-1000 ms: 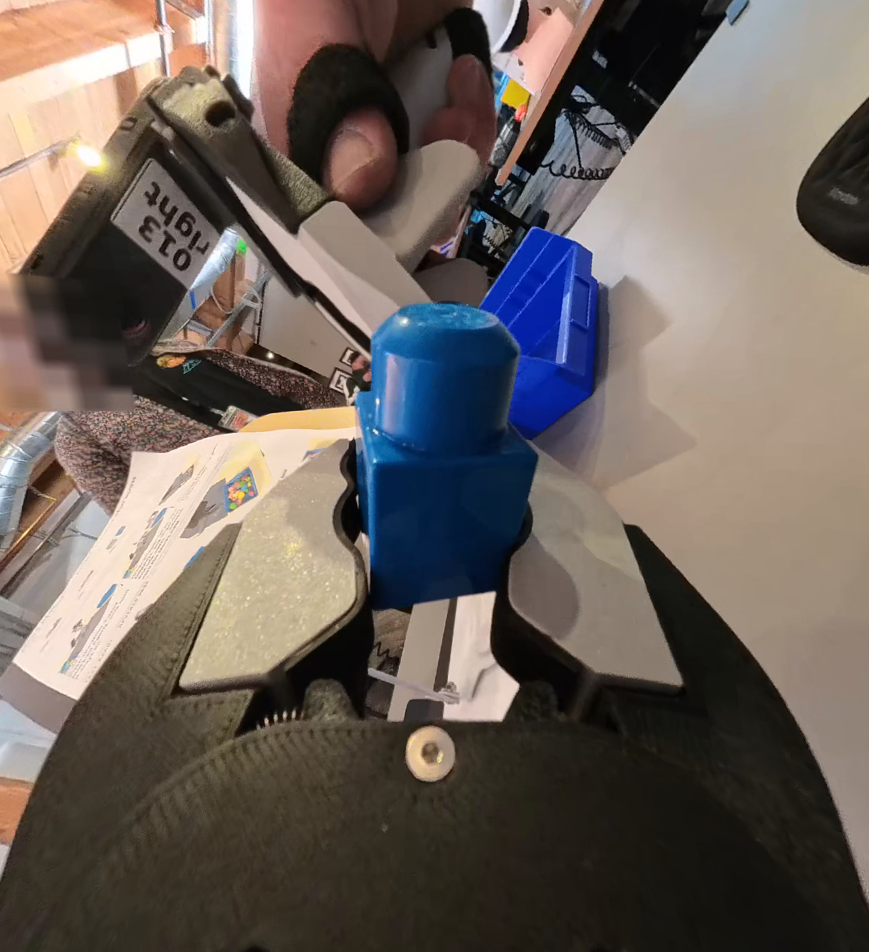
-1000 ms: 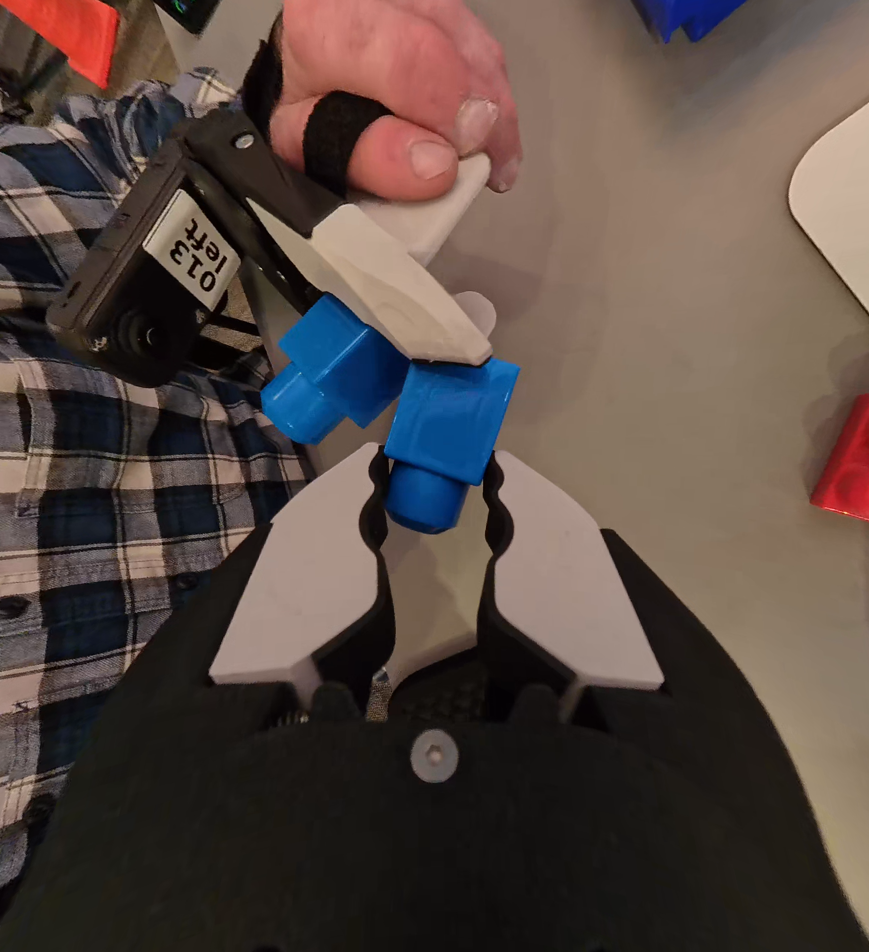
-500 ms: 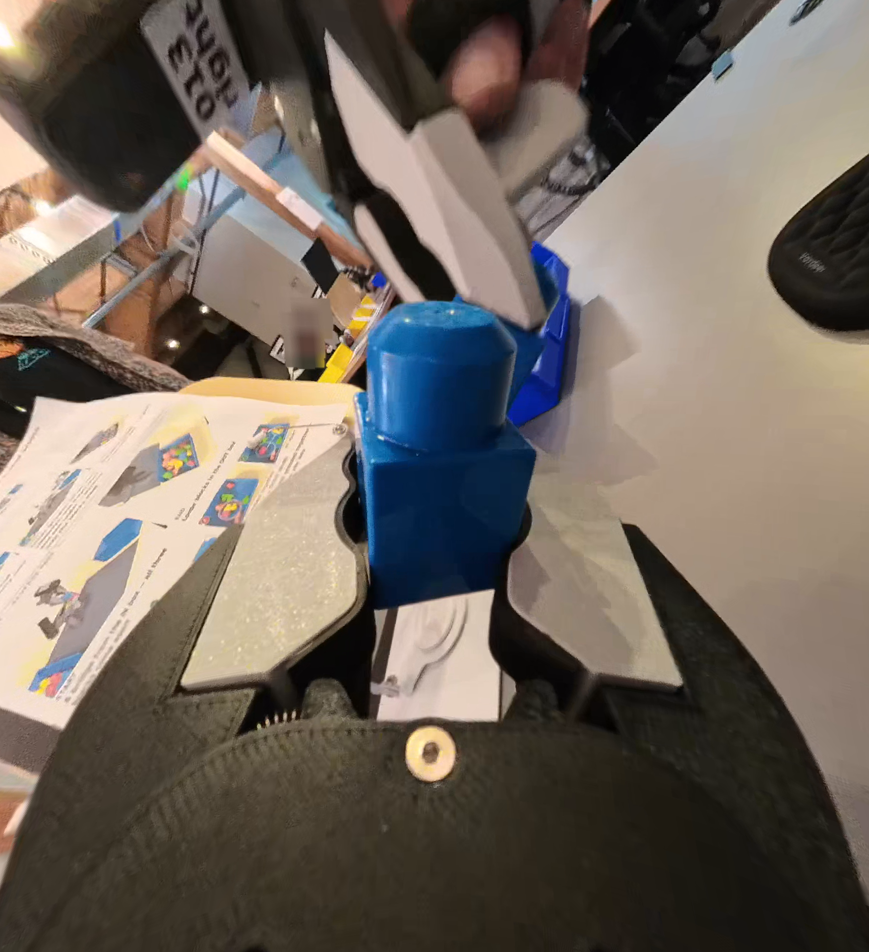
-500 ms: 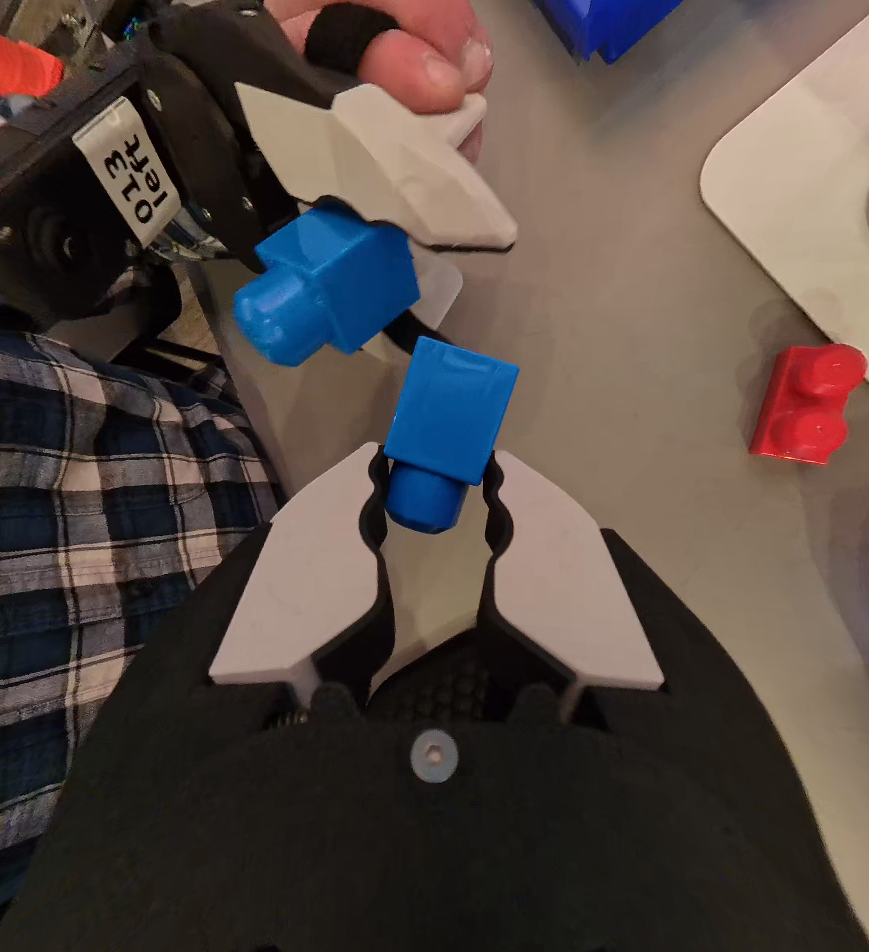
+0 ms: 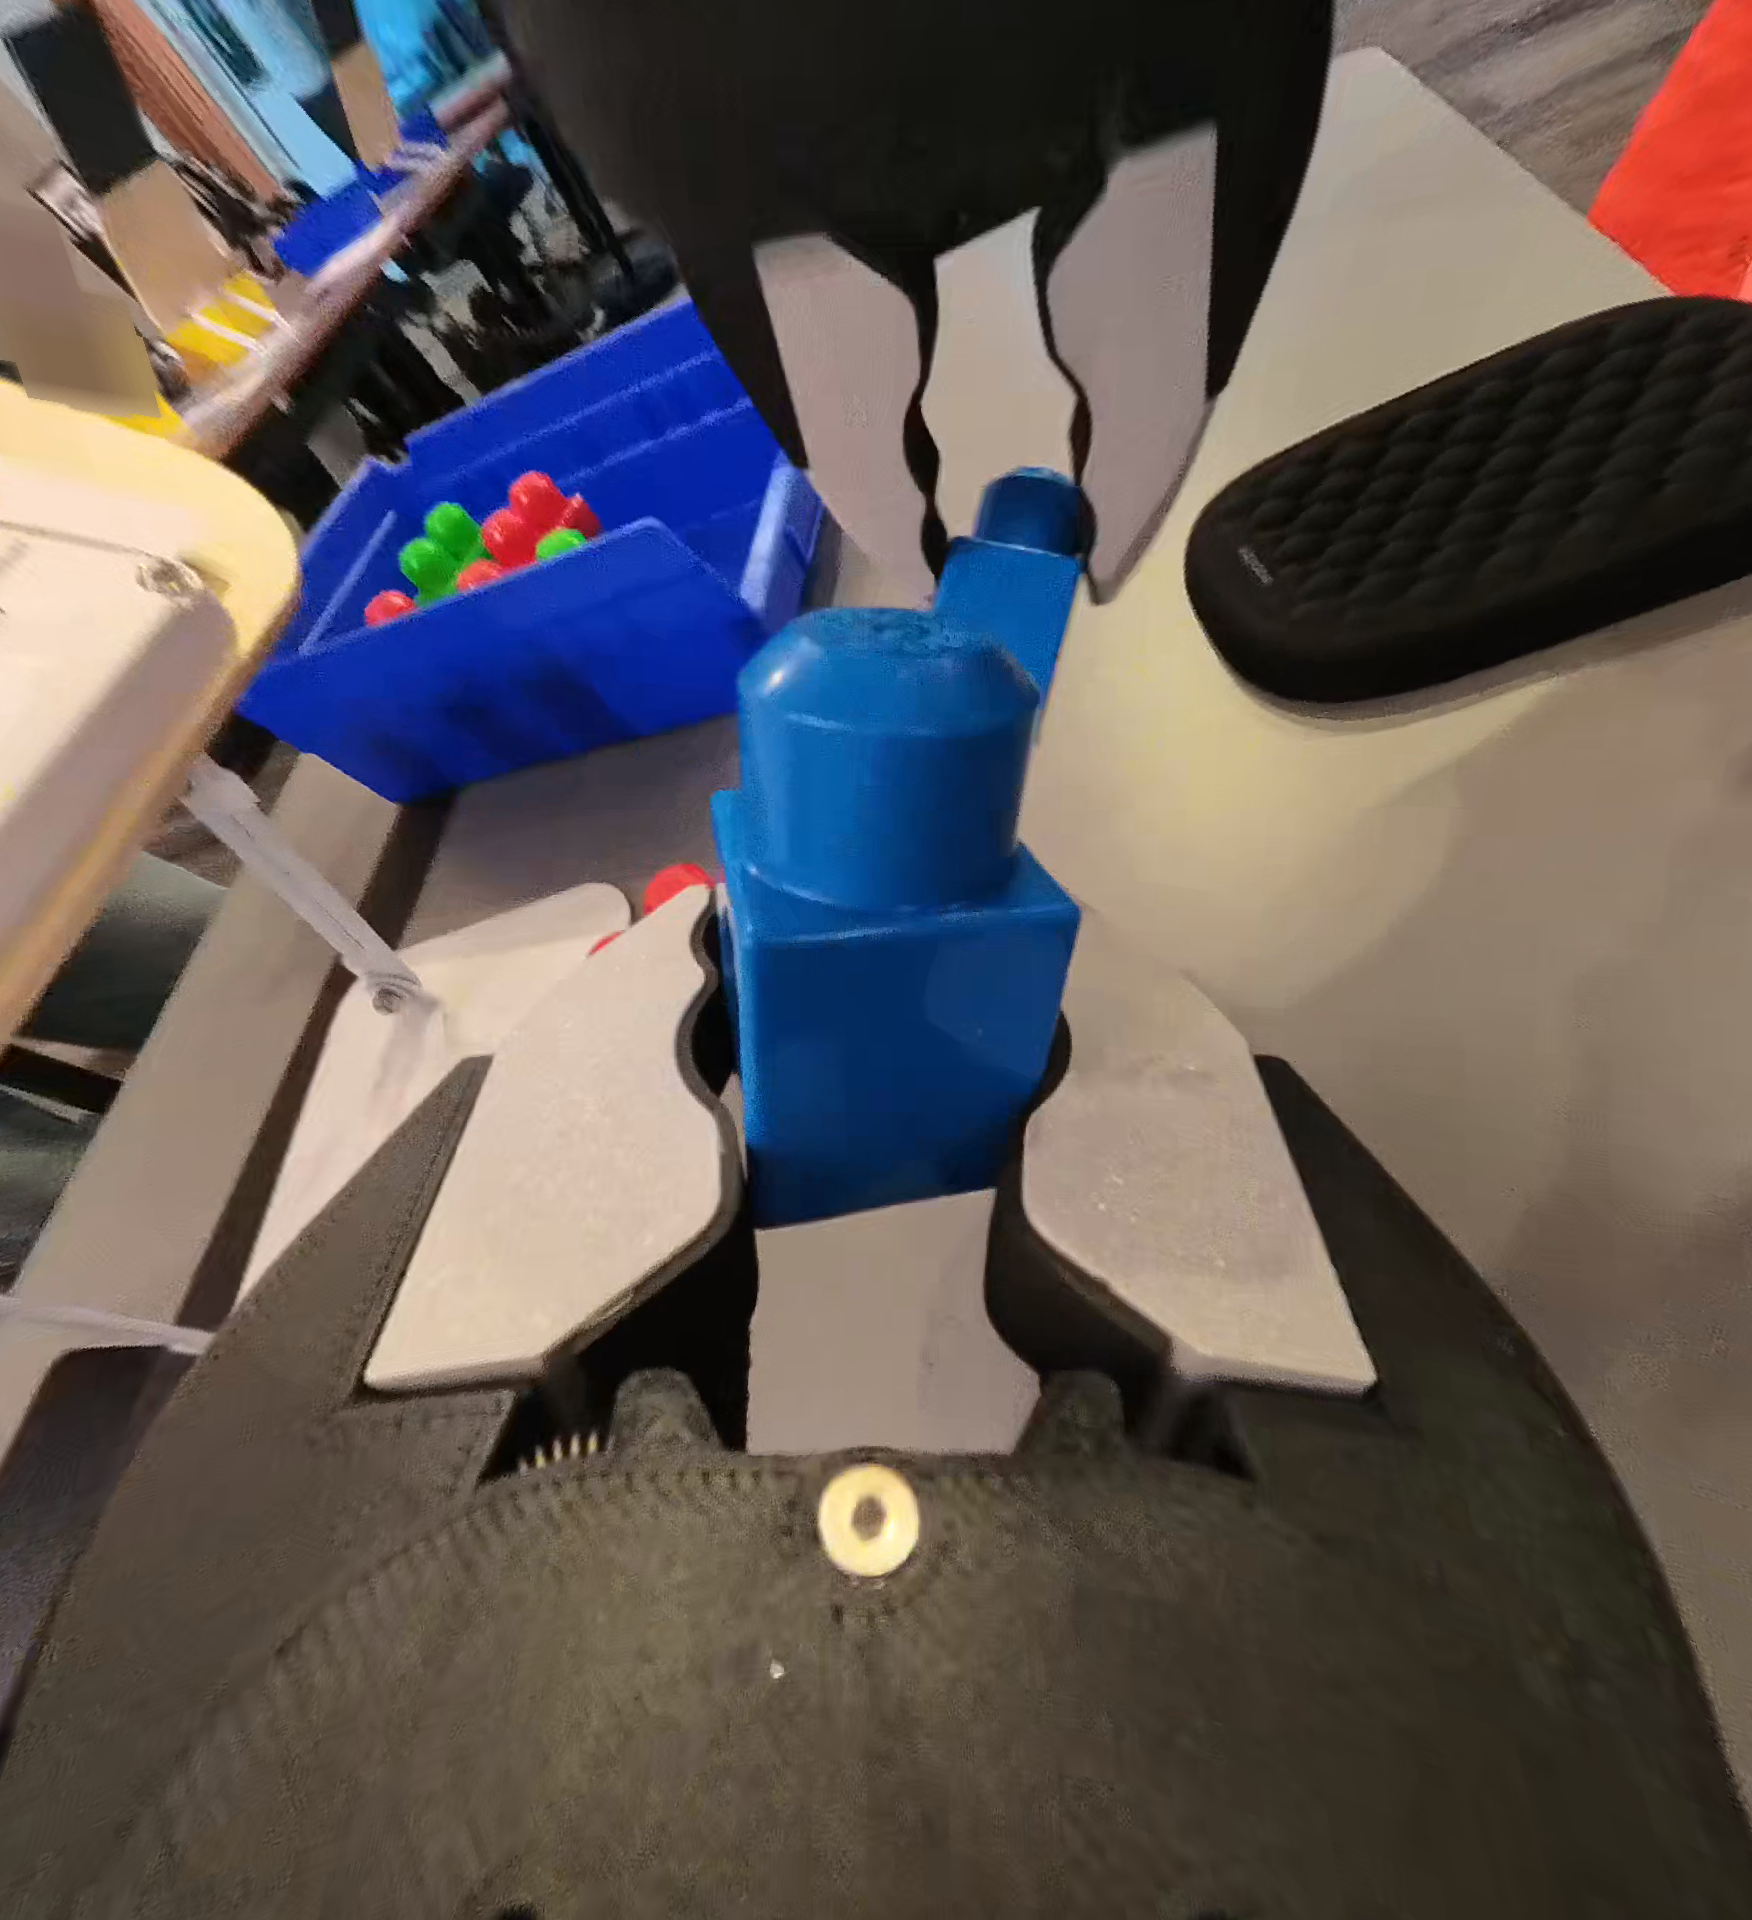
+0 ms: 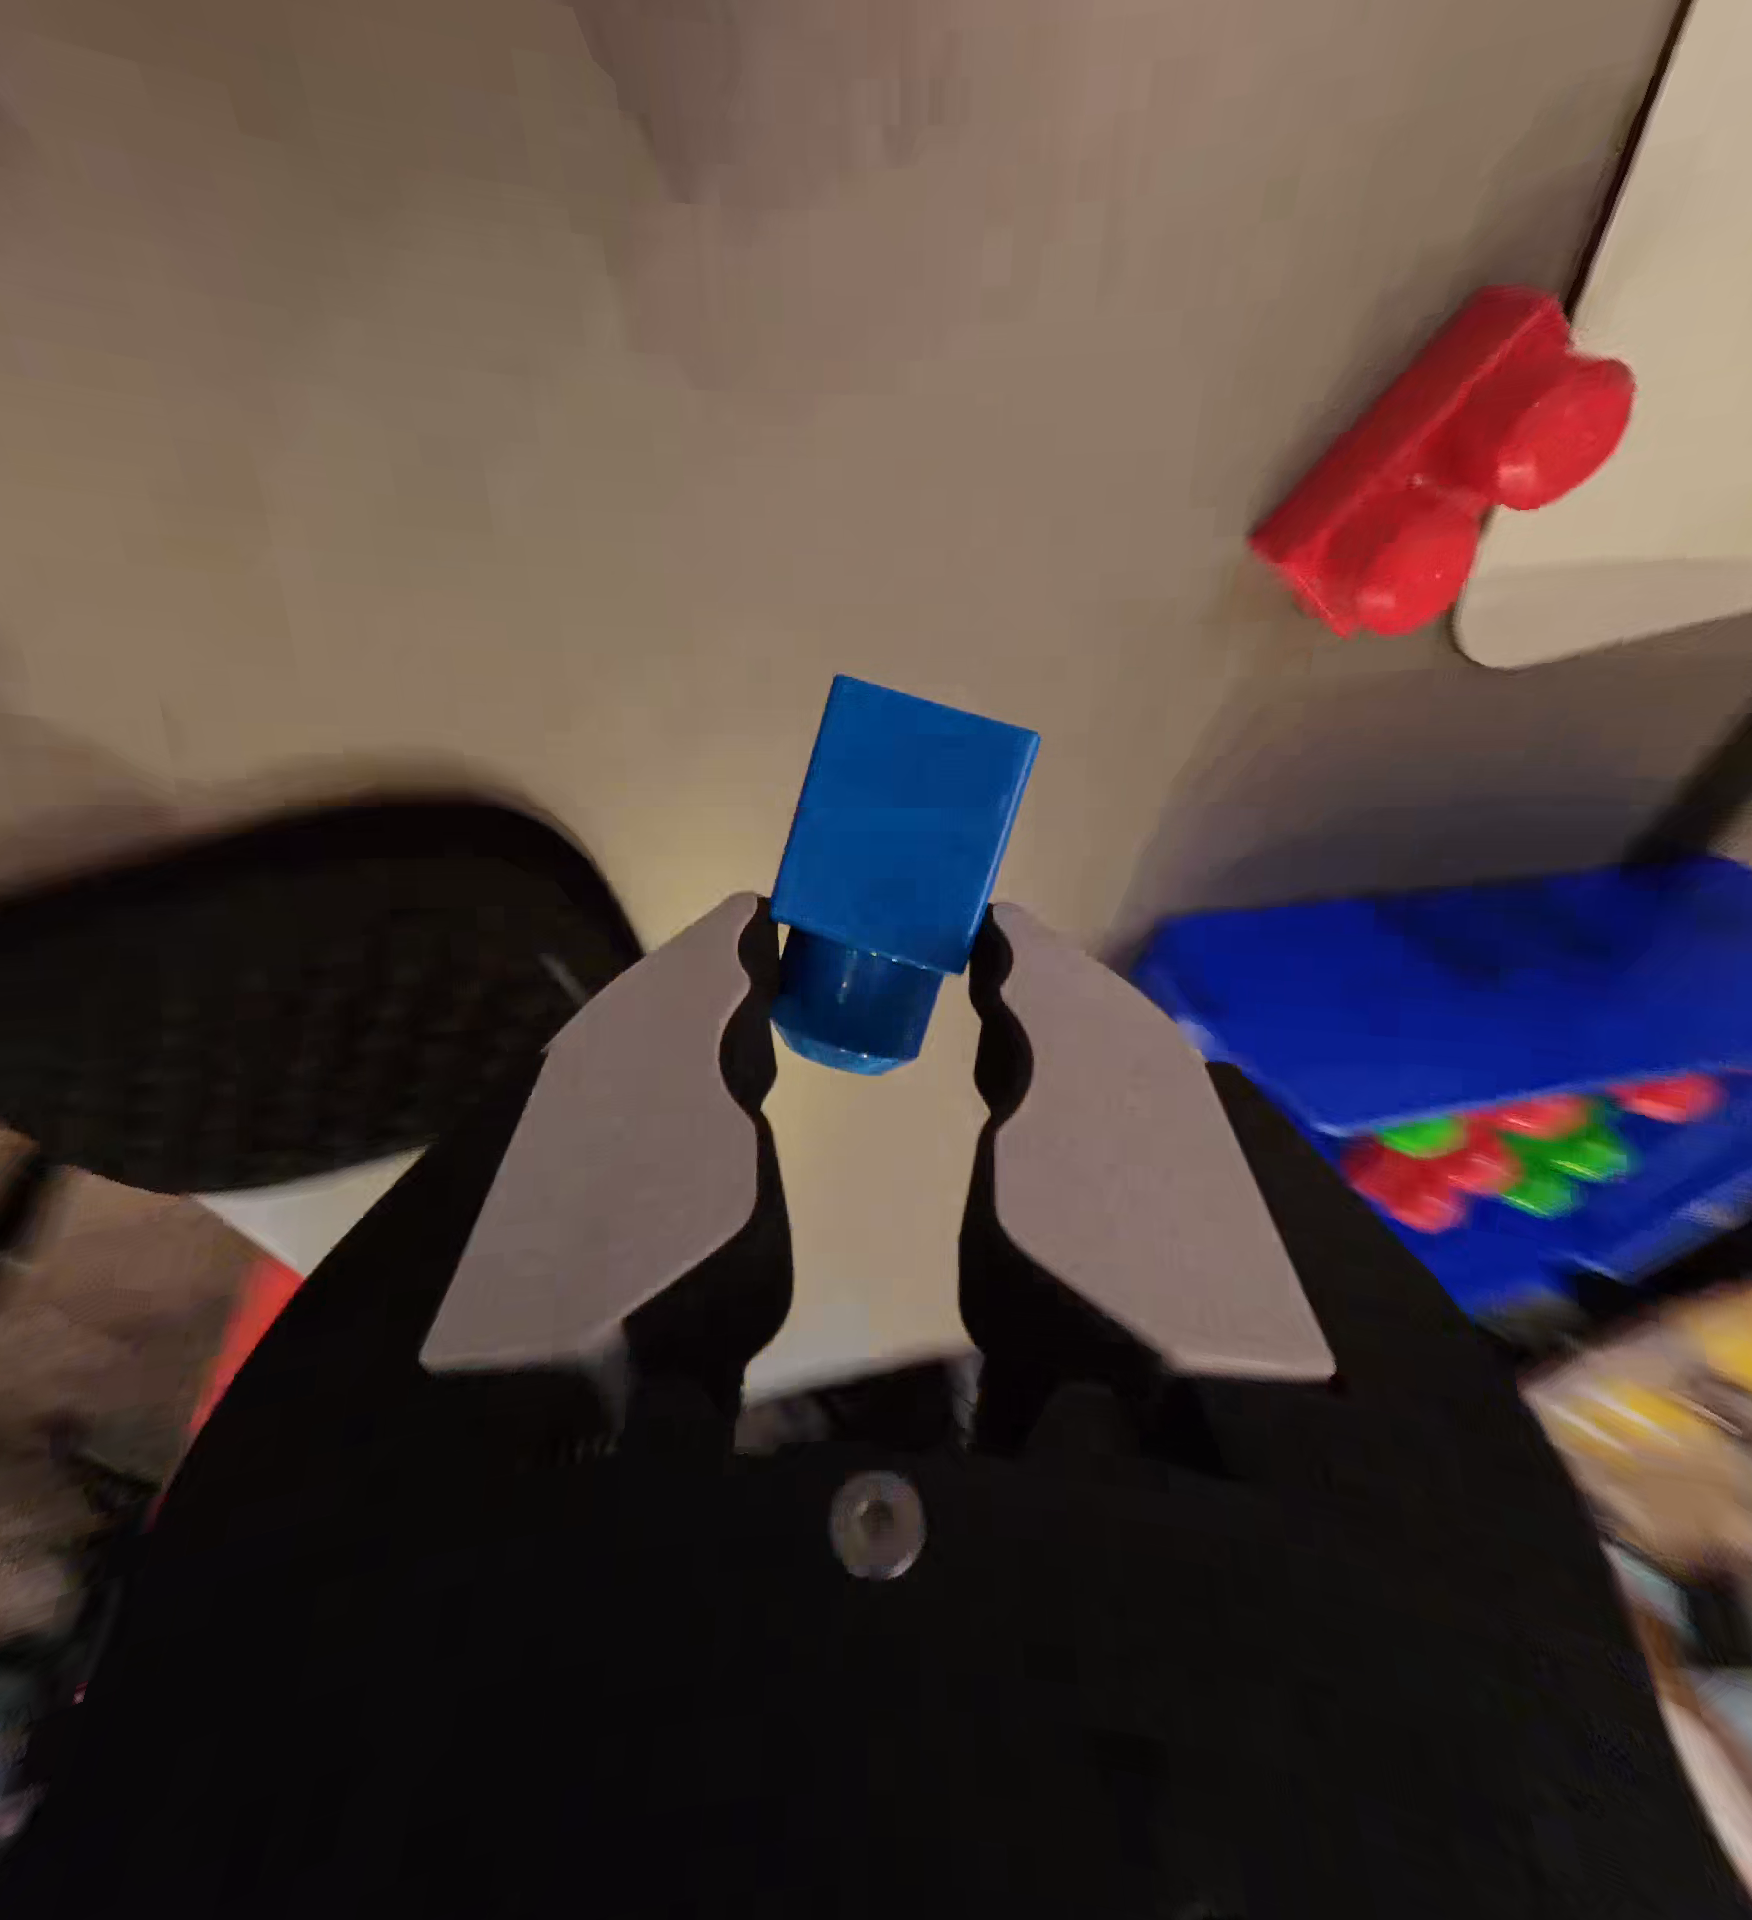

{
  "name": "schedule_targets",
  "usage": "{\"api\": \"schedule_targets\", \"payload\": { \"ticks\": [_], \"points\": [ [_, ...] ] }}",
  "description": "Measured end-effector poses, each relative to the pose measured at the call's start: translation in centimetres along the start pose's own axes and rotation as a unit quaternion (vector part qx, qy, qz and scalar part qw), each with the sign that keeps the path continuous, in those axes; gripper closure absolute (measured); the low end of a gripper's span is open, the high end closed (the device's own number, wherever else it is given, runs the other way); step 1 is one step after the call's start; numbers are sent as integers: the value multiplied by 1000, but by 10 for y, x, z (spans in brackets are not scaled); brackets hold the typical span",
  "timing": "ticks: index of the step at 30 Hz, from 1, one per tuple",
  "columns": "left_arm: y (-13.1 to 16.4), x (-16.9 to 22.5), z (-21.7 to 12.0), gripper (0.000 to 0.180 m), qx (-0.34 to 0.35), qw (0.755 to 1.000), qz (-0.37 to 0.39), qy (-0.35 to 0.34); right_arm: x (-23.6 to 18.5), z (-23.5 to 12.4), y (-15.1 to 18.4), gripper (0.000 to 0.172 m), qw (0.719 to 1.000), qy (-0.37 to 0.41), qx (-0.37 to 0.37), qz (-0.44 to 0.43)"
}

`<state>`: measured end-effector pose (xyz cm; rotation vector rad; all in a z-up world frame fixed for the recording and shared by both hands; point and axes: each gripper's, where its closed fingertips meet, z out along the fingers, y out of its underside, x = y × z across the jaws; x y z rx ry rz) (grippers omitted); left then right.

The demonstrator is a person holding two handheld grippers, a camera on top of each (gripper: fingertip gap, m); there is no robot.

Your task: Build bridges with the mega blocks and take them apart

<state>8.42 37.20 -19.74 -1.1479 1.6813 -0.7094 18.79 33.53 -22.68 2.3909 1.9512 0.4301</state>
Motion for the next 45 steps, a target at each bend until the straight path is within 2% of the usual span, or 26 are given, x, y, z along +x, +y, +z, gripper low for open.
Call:
{"api": "schedule_targets", "payload": {
  "ticks": [2, 4, 6, 9, 13, 19, 23, 25, 27, 29, 30, 31, 32, 34, 36, 38, 40, 45],
  "points": [
    [7, 0, -2, 129, -5, 1000, -15, 7, 2, 8, -2, 135, 992, 44, -59, -104],
    [15, 0, -4, 129, -12, 999, -35, 18, 10, 15, 2, 135, 971, 93, -143, -171],
    [24, -5, -8, 128, -18, 998, -53, 17, 1, 26, 1, 135, 948, 84, -184, -245],
    [31, -12, -13, 129, -13, 997, -80, 15, -2, 42, 5, 135, 913, 79, -249, -312],
    [38, -17, -16, 129, -9, 994, -106, 17, -3, 52, -3, 135, 893, 61, -277, -349],
    [43, -16, -16, 129, -2, 993, -115, 22, -10, 48, -33, 130, 908, 38, -248, -335],
    [42, -17, -17, 129, 4, 993, -112, 21, -13, 45, -48, 116, 934, 25, -192, -299],
    [39, -20, -18, 129, 11, 994, -105, 7, -13, 37, -50, 98, 953, 20, -157, -259],
    [36, -26, -20, 129, 11, 996, -91, -16, -13, 21, -59, 100, 976, 9, -78, -202],
    [35, -36, -22, 129, -6, 996, -64, -56, -9, -6, -70, 103, 993, -12, 29, -111],
    [33, -39, -23, 129, -13, 996, -52, -72, 3, -21, -75, 112, 995, -1, 84, -53],
    [30, -43, -24, 129, -17, 995, -40, -89, 9, -34, -73, 108, 992, -7, 123, -5],
    [27, -46, -24, 129, -19, 994, -32, -100, 13, -46, -70, 101, 987, -15, 160, 31],
    [22, -50, -22, 129, -27, 993, -26, -108, 20, -72, -71, 107, 962, -25, 252, 104],
    [16, -53, -18, 129, -24, 993, -24, -117, 23, -95, -70, 102, 935, -22, 326, 142],
    [10, -56, -14, 129, -26, 991, -18, -131, 31, -116, -70, 110, 900, -1, 392, 191],
    [1, -54, -7, 129, -29, 991, -5, -130, 35, -127, -69, 113, 868, -6, 434, 240],
    [-16, -53, 8, 129, -47, 987, 31, -154, 37, -133, -68, 111, 829, -16, 480, 285]
  ]
}}
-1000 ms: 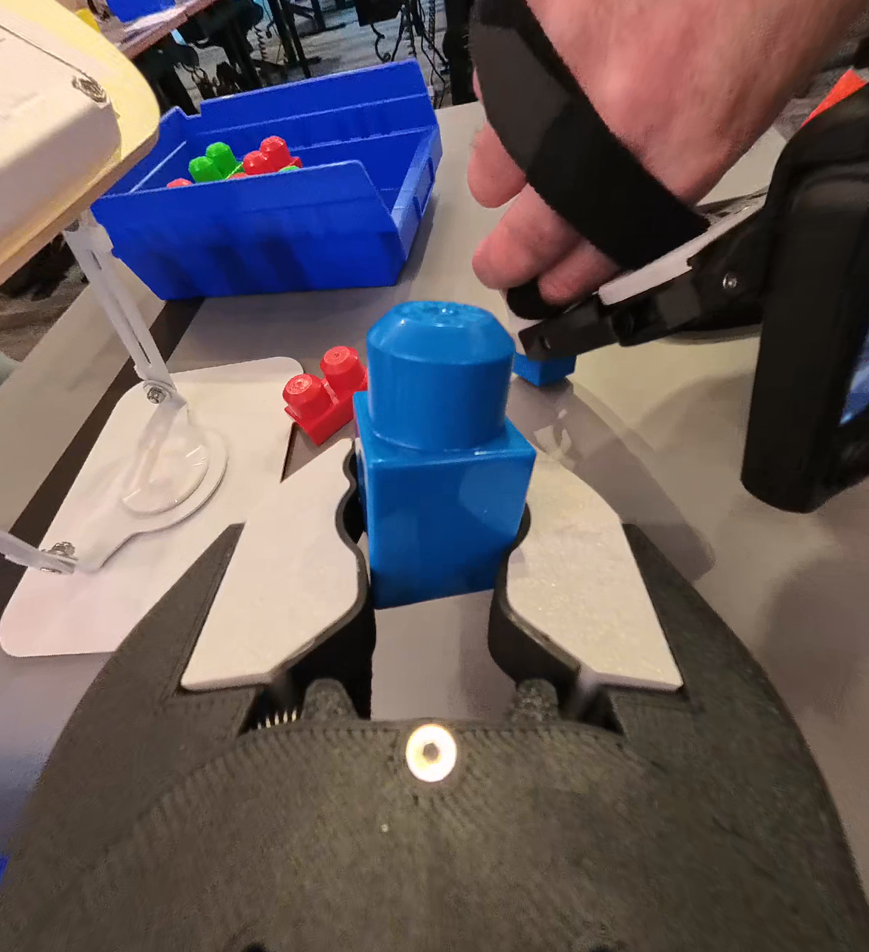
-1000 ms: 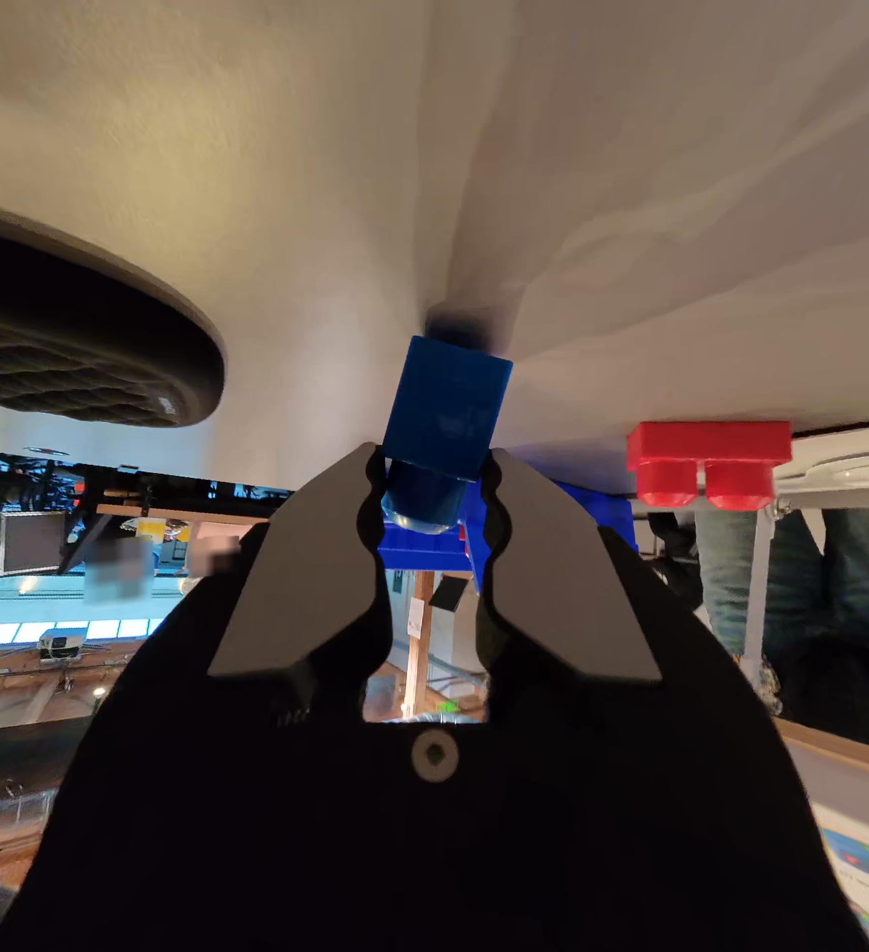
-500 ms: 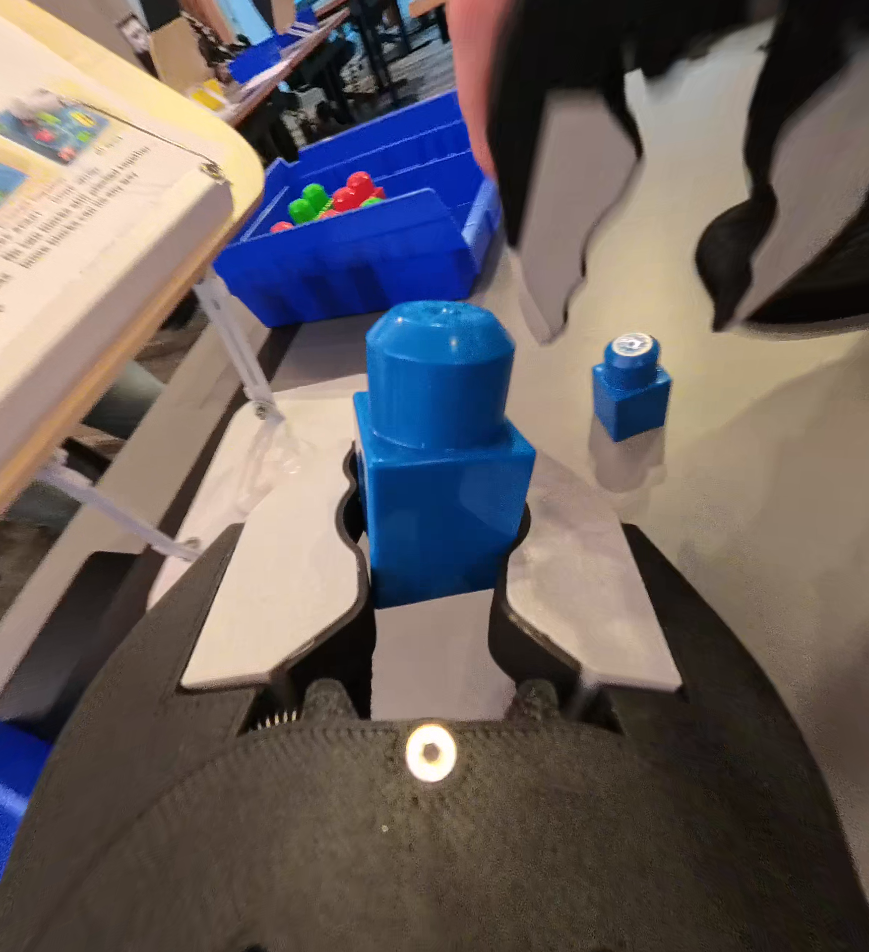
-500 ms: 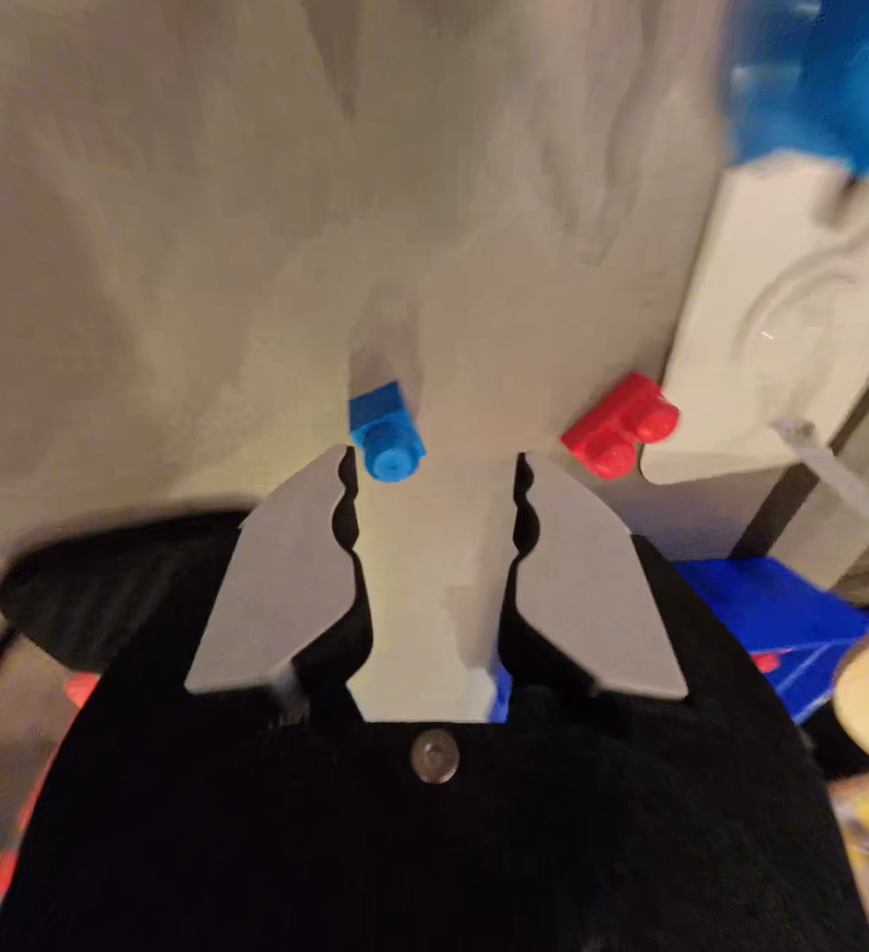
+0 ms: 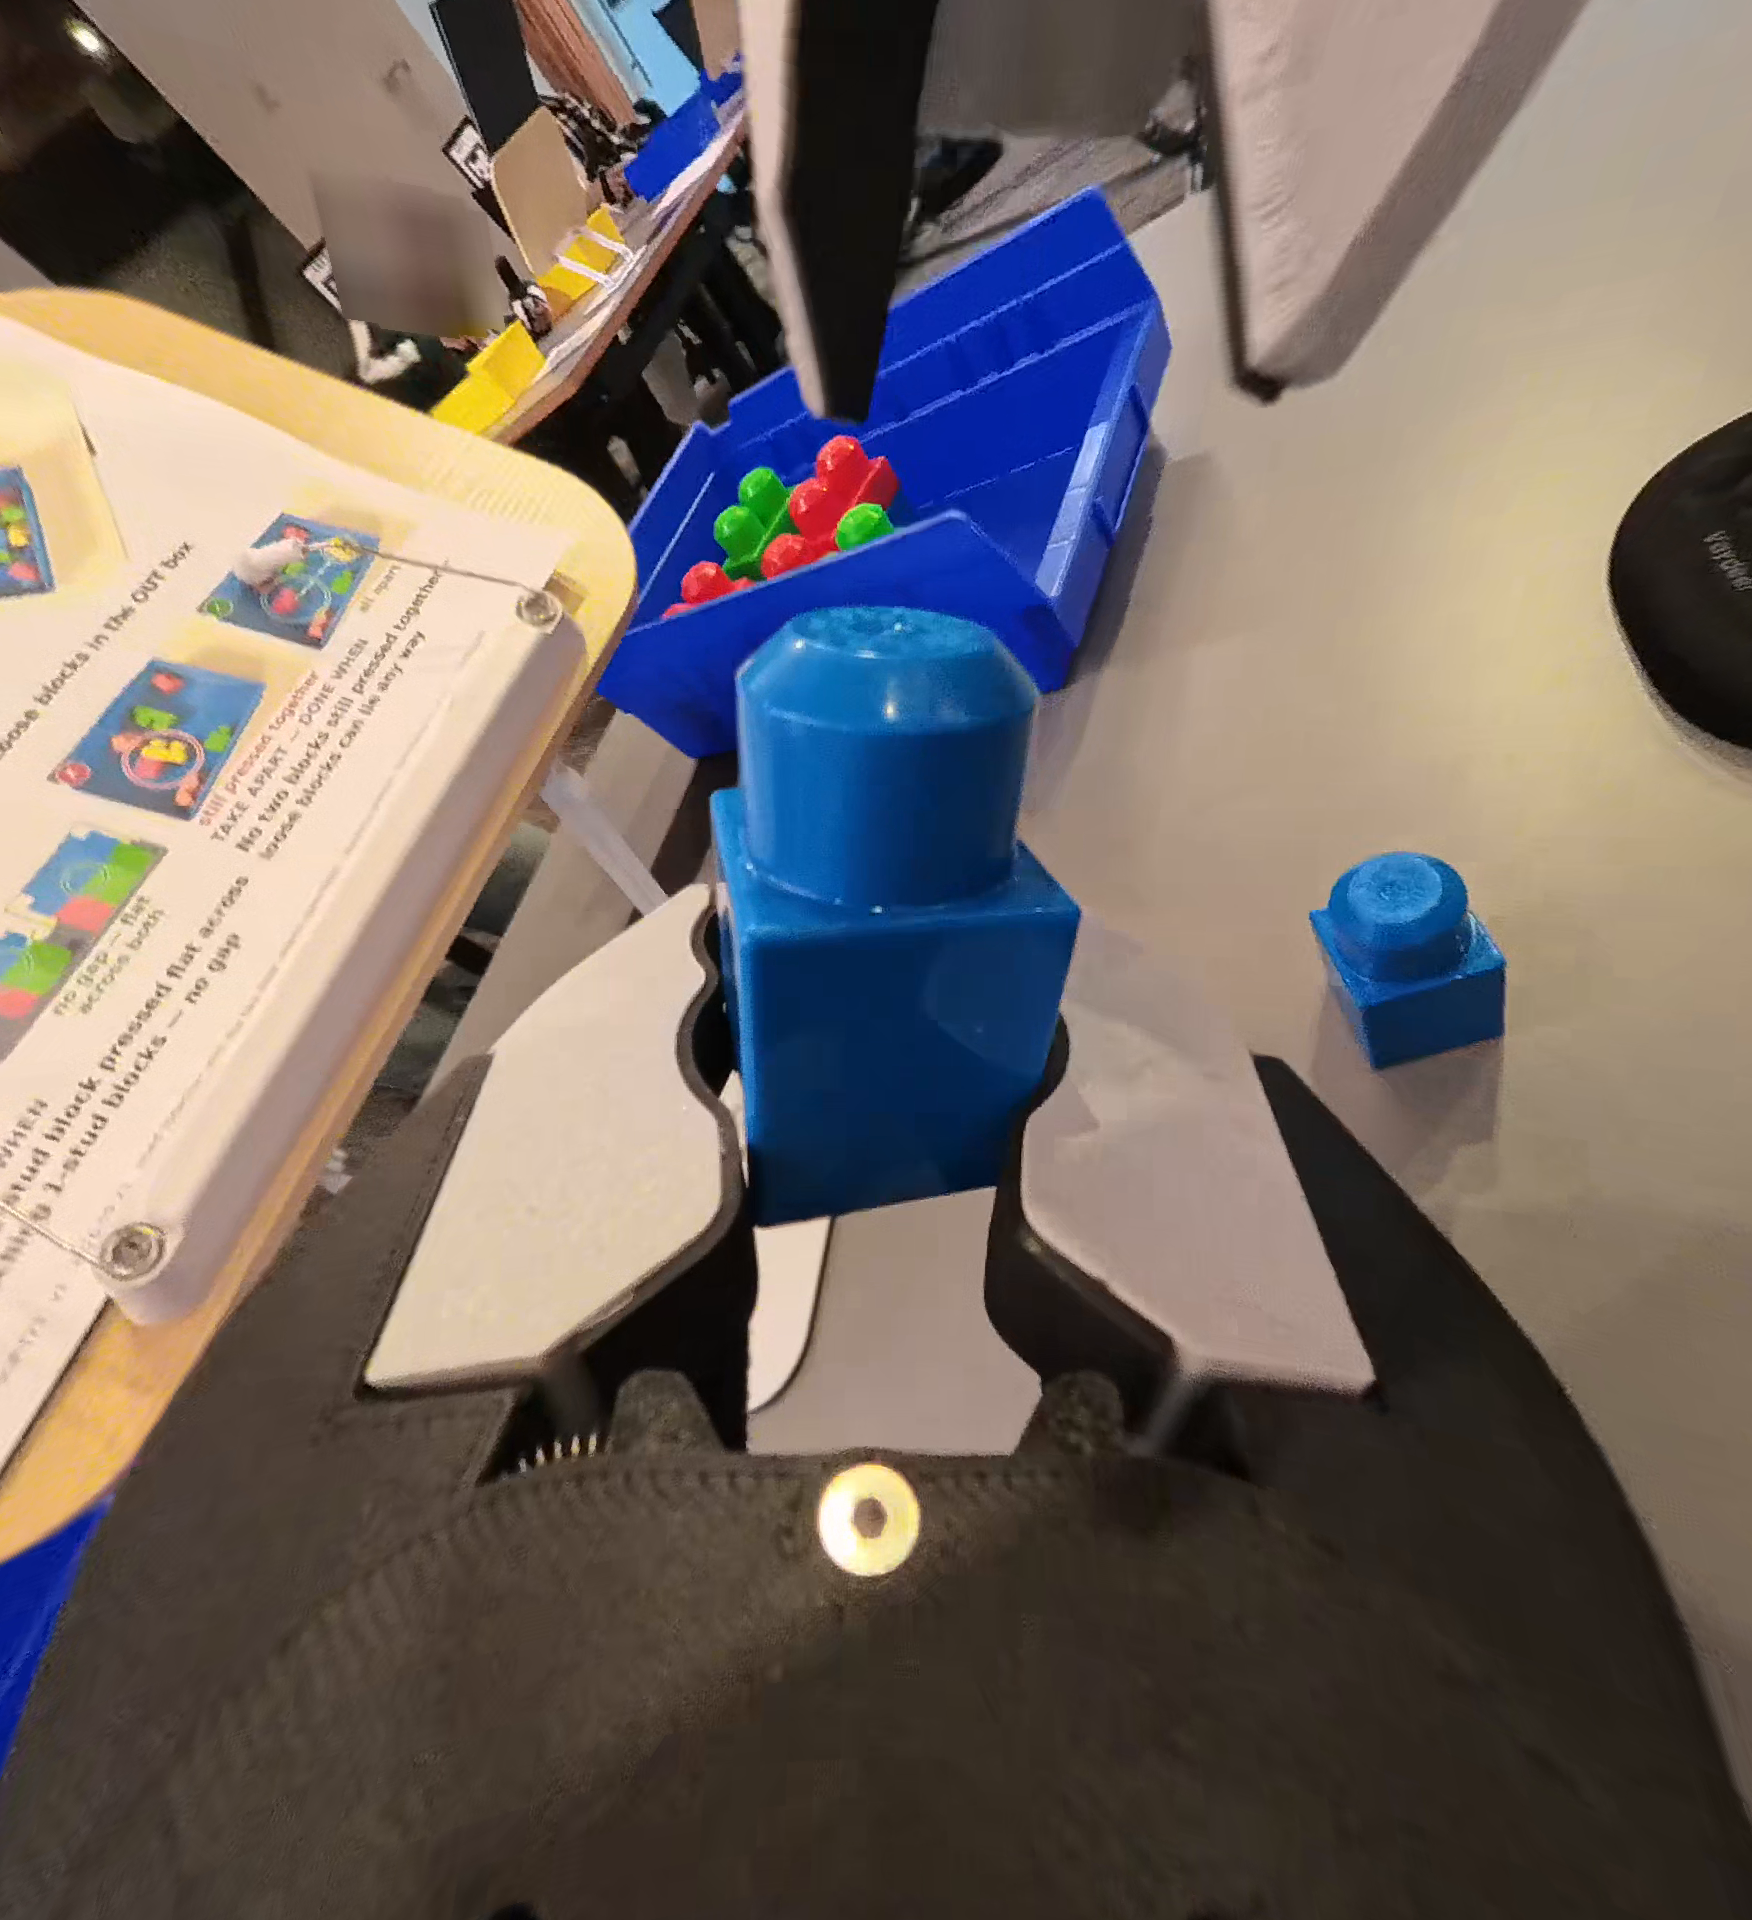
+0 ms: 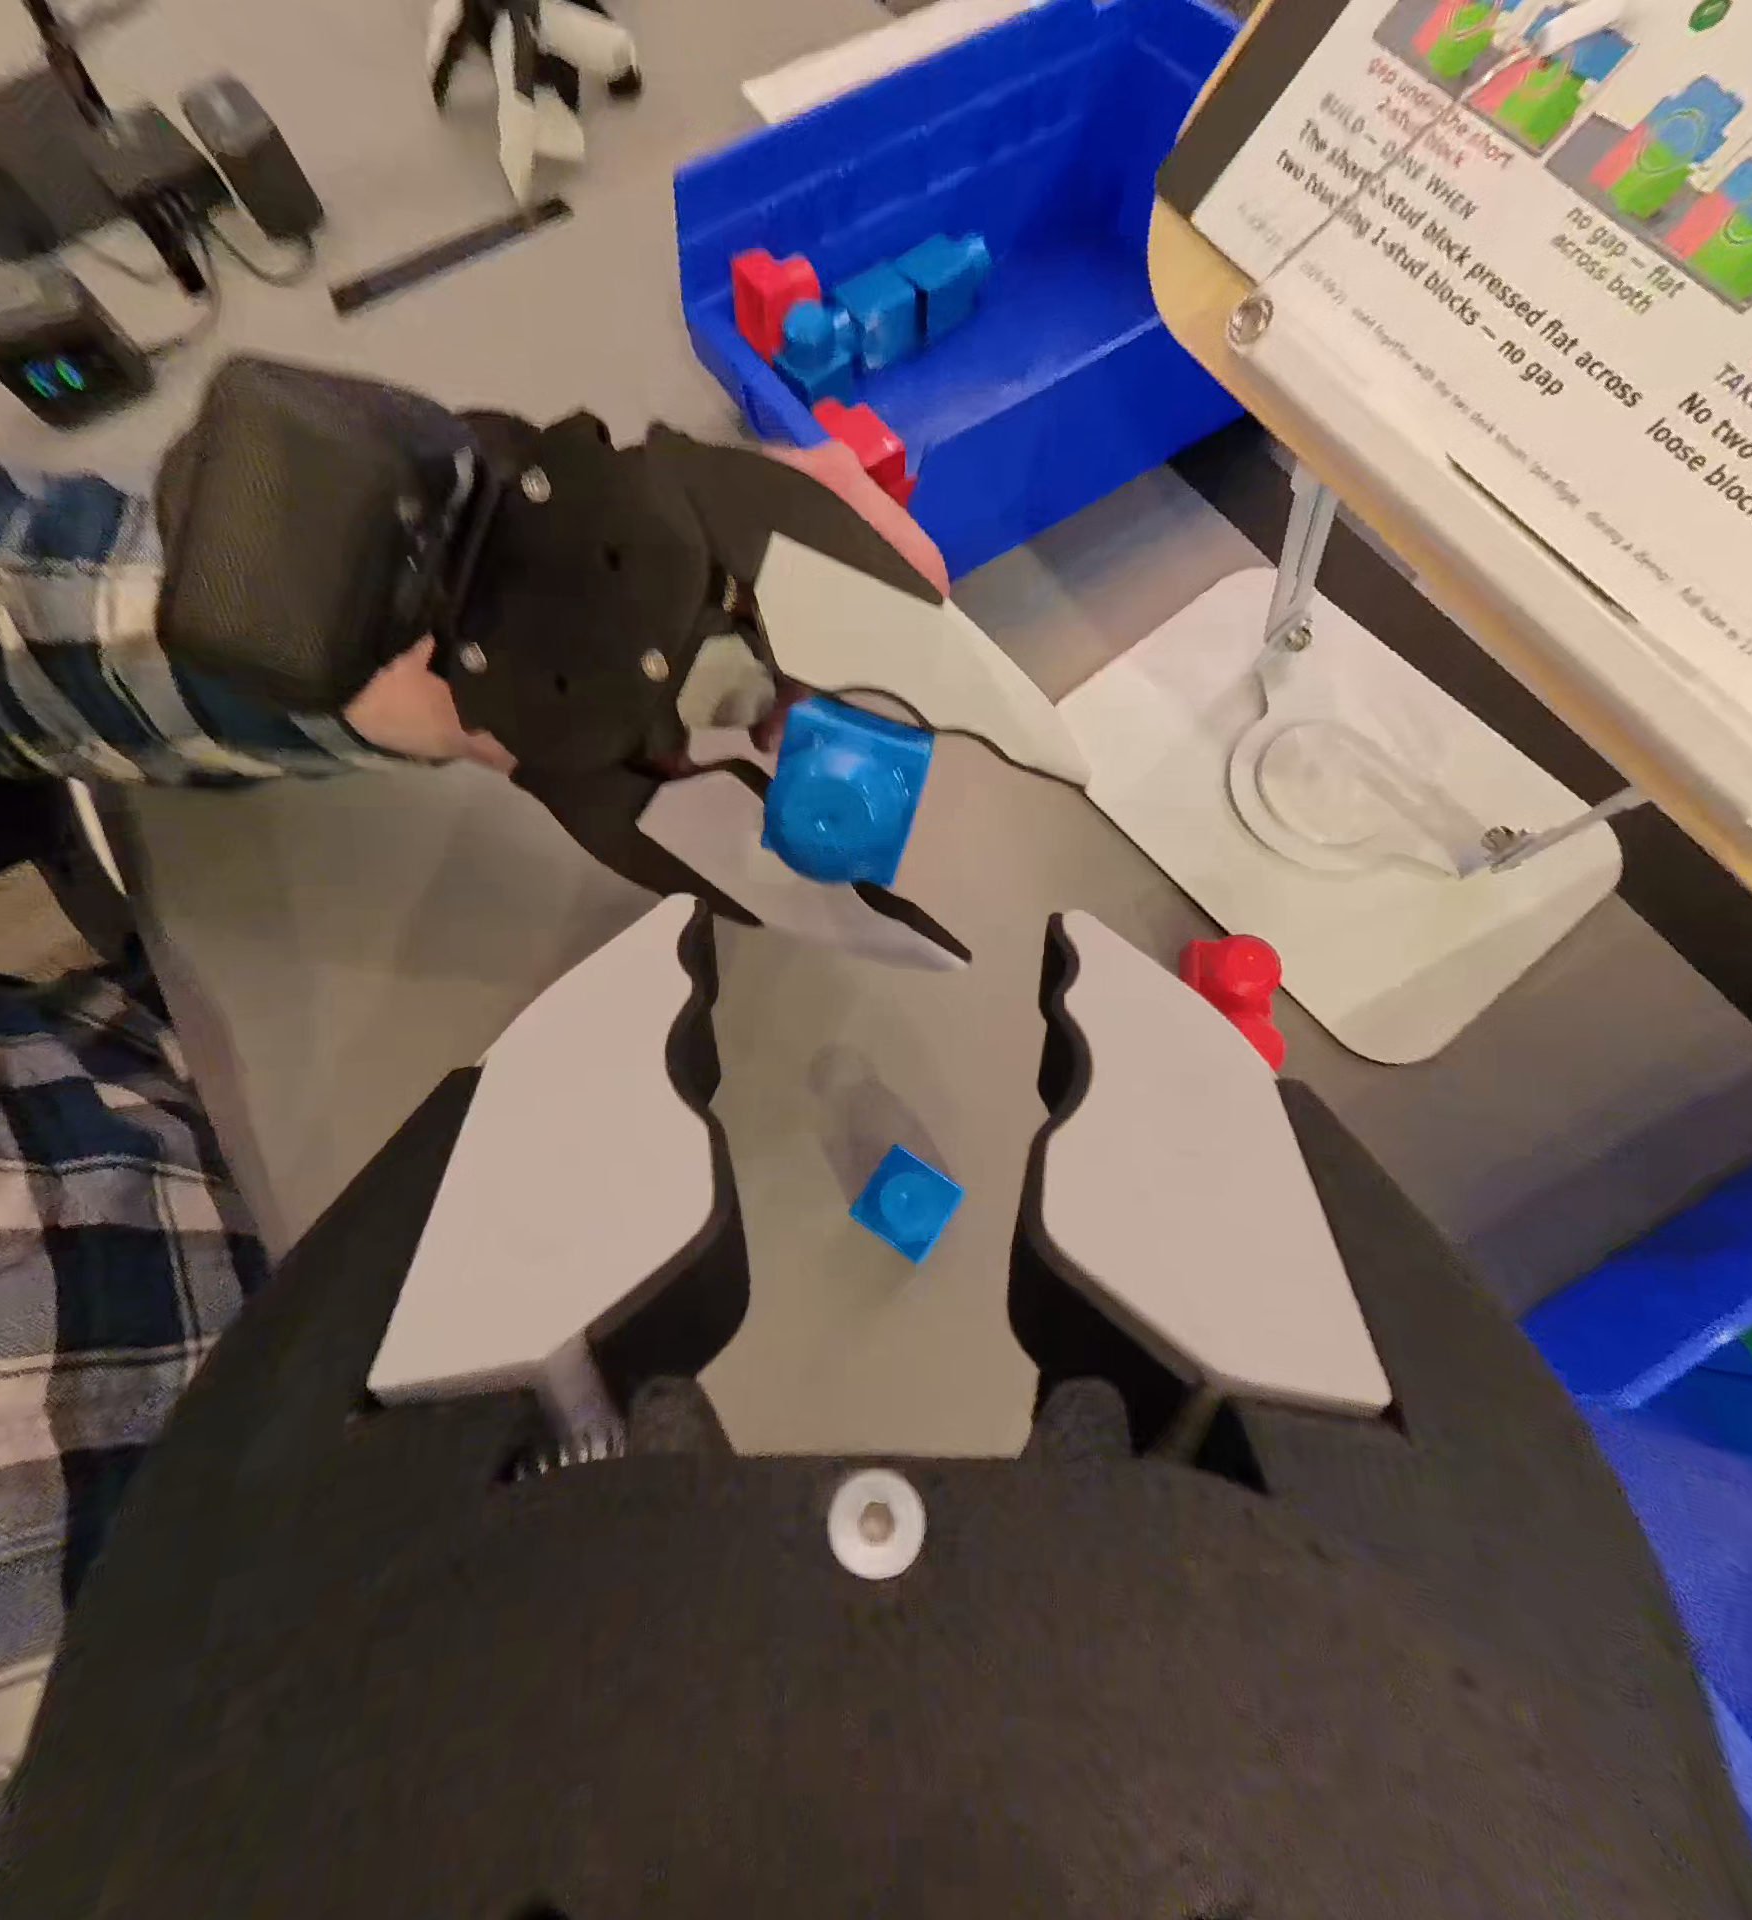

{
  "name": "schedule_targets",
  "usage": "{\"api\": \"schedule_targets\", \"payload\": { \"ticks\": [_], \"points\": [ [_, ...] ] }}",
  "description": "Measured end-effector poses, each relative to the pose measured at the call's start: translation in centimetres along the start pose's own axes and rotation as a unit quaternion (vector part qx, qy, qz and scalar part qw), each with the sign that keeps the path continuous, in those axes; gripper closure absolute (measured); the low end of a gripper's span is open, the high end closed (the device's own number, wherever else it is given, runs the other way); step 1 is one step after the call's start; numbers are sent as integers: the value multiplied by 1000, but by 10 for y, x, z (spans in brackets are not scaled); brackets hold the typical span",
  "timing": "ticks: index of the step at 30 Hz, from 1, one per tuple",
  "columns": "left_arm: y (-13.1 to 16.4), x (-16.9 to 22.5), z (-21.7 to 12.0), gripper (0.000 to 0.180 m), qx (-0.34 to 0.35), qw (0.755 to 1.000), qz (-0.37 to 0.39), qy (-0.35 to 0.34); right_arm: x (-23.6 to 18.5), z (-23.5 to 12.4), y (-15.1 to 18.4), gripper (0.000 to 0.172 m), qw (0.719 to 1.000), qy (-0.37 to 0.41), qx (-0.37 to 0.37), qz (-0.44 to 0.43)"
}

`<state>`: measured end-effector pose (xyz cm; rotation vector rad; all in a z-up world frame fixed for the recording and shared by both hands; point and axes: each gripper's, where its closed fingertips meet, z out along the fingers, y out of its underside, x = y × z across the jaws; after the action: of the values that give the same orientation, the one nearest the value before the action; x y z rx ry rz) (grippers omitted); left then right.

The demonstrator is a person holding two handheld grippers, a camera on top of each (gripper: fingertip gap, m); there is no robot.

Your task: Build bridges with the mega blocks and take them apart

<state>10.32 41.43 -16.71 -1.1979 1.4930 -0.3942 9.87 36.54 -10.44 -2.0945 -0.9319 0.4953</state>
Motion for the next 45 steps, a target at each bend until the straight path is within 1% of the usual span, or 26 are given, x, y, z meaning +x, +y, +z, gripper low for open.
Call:
{"api": "schedule_targets", "payload": {
  "ticks": [2, 4, 8, 10, 12, 17, 20, 21, 23, 24, 25, 27, 29, 31, 32, 34, 35, 37, 40, 42, 45],
  "points": [
    [-5, 2, 4, 129, -9, 1000, 8, -7, 3, -1, -2, 113, 1000, 9, 21, 18],
    [-12, -1, 7, 129, -7, 1000, 16, -25, 4, 3, 1, 111, 999, 12, 22, 26],
    [-21, 5, 14, 129, -20, 995, 82, -45, 3, 12, 6, 117, 998, 2, 24, 49],
    [-24, 8, 17, 129, -26, 993, 97, -54, 2, 16, 9, 124, 998, 2, 25, 54],
    [-27, 11, 18, 129, -28, 993, 104, -57, -2, 17, 10, 137, 998, -13, 28, 56],
    [-28, 8, 19, 129, -35, 989, 122, -79, -3, 16, 10, 138, 997, -13, 48, 57],
    [-33, 8, 18, 129, -21, 988, 125, -83, -3, 13, 11, 138, 996, -20, 57, 62],
    [-36, 11, 17, 129, -11, 989, 128, -77, -2, 10, 11, 138, 996, -25, 57, 59],
    [-39, 18, 18, 117, -1, 993, 111, -43, -3, 4, 12, 138, 998, -32, 52, 27],
    [-43, 24, 17, 112, 13, 995, 95, -14, -3, 1, 14, 138, 998, -34, 43, 5],
    [-45, 25, 15, 114, 21, 997, 77, 3, -3, -3, 16, 137, 999, -33, 30, -21],
    [-47, 32, 11, 110, 29, 997, 44, 55, -6, -10, 19, 137, 995, -33, 7, -91],
    [-51, 40, 6, 114, 46, 993, 18, 104, -1, -18, 26, 137, 993, -25, -28, -114],
    [-48, 45, 4, 108, 48, 988, -11, 147, 0, -28, 33, 137, 989, -31, -45, -136],
    [-44, 48, 4, 107, 50, 986, -19, 159, 1, -31, 41, 137, 988, -34, -67, -132],
    [-28, 52, 8, 101, 33, 982, -50, 181, 1, -36, 59, 137, 986, -41, -96, -127],
    [-20, 57, 9, 96, 25, 978, -68, 196, 0, -35, 70, 137, 986, -49, -110, -115],
    [-5, 70, 11, 94, 2, 973, -86, 216, 3, -31, 95, 137, 982, -56, -150, -97],
    [9, 96, 10, 93, -10, 965, -107, 241, 0, -19, 128, 136, 968, -95, -186, -143],
    [16, 111, 11, 93, -22, 959, -125, 252, 6, -7, 150, 136, 955, -114, -219, -165],
    [26, 122, 17, 90, -46, 960, -135, 239, 19, 7, 172, 137, 935, -138, -261, -198]
  ]
}}
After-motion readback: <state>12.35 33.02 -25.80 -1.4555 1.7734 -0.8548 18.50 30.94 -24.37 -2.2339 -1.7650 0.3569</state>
